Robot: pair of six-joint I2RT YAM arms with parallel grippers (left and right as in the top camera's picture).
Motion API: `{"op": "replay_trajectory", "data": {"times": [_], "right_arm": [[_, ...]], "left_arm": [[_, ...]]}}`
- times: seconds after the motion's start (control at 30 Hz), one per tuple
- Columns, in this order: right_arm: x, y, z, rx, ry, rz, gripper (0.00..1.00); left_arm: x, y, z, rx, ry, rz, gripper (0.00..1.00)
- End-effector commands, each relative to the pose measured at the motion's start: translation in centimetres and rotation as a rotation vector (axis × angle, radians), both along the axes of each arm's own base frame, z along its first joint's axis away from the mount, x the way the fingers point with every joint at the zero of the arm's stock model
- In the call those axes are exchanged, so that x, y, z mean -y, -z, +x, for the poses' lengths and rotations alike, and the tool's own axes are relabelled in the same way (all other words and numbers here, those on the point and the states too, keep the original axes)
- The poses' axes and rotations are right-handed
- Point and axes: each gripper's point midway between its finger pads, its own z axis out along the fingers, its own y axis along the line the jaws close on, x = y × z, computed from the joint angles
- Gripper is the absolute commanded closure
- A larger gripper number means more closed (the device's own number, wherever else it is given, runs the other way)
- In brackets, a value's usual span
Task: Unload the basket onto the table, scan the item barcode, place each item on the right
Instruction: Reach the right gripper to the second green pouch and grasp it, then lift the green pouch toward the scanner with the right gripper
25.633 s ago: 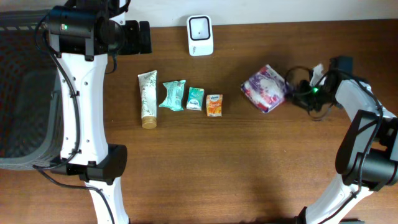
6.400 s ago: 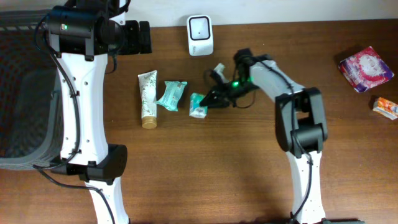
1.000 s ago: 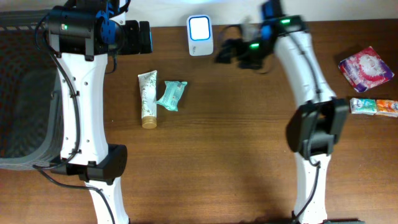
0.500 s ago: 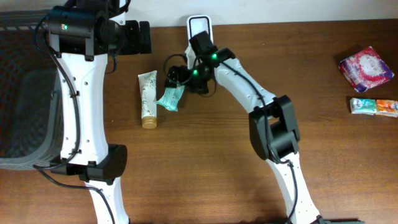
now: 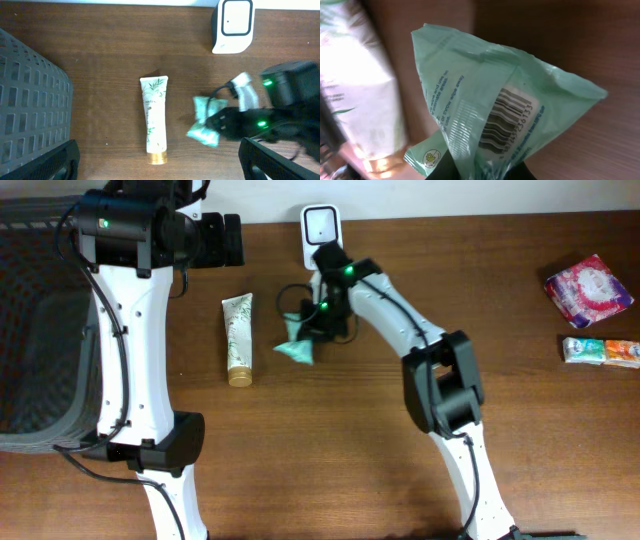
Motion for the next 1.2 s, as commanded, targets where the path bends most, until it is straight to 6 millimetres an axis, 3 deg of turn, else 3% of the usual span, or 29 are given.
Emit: {"op": "replay_trajectory", "data": {"times": [0.0, 0.03, 0.13, 0.2, 0.3, 0.33, 0.4, 0.47, 0.53, 0.57, 0.67, 0.73, 0.87, 0.97, 1.03, 1.17], "right_arm": [[9.2, -4.5, 1.8, 0.152, 0.068, -0.339, 0.88], [12.2, -5.7, 1.5, 0.170, 0.090, -0.481, 0.88], [17.6, -8.0, -0.6, 0.158, 0.093, -0.763, 0.89], [19.0, -7.4, -2.0, 0.104, 0.062, -0.849, 0.90], [19.5, -4.7, -3.2, 0.045, 0.045, -0.871, 0.90], [19.6, -3.3, -4.0, 0.016, 0.034, -0.875, 0.74], [18.9, -1.6, -5.3, -0.041, 0.019, -0.824, 0.62], [18.4, -1.4, -5.6, -0.056, 0.010, -0.791, 0.53], [18.4, -2.4, -5.3, -0.048, 0.009, -0.788, 0.21], [18.7, -3.2, -5.1, -0.046, 0.012, -0.789, 0.14], [20.1, -6.2, -3.8, -0.029, 0.045, -0.764, 0.13], [20.5, -8.4, -2.9, -0.023, 0.009, -0.607, 0.11], [20.2, -8.4, -4.0, -0.070, -0.119, -0.314, 0.12], [19.2, -8.2, -4.5, -0.087, -0.140, -0.172, 0.22], [18.6, -8.0, -4.6, -0.086, -0.154, -0.192, 0.25], [20.6, -6.8, -3.1, -0.034, -0.002, -0.635, 0.26]], "left_arm": [[-0.2, -0.2, -0.1, 0.003, 0.000, 0.003, 0.01], [-0.2, -0.2, -0.1, 0.003, -0.001, 0.002, 0.01], [-0.2, -0.2, -0.1, 0.003, 0.000, 0.002, 0.01], [-0.2, -0.2, -0.1, 0.003, -0.001, 0.002, 0.01], [-0.2, -0.2, -0.1, 0.003, -0.001, 0.002, 0.01], [-0.2, -0.2, -0.1, 0.003, 0.000, 0.003, 0.01], [-0.2, -0.2, -0.1, 0.003, 0.000, 0.003, 0.01], [-0.2, -0.2, -0.1, 0.003, 0.000, 0.002, 0.01], [-0.2, -0.2, -0.1, 0.003, -0.001, 0.002, 0.01], [-0.2, -0.2, -0.1, 0.003, -0.001, 0.002, 0.01], [-0.2, -0.2, -0.1, 0.003, 0.000, 0.003, 0.01], [-0.2, -0.2, -0.1, 0.003, 0.000, 0.003, 0.01], [-0.2, -0.2, -0.1, 0.003, -0.001, 0.002, 0.01], [-0.2, -0.2, -0.1, 0.003, 0.000, 0.002, 0.01], [-0.2, -0.2, -0.1, 0.003, -0.001, 0.002, 0.01], [-0.2, -0.2, -0.1, 0.003, -0.001, 0.002, 0.01]]}}
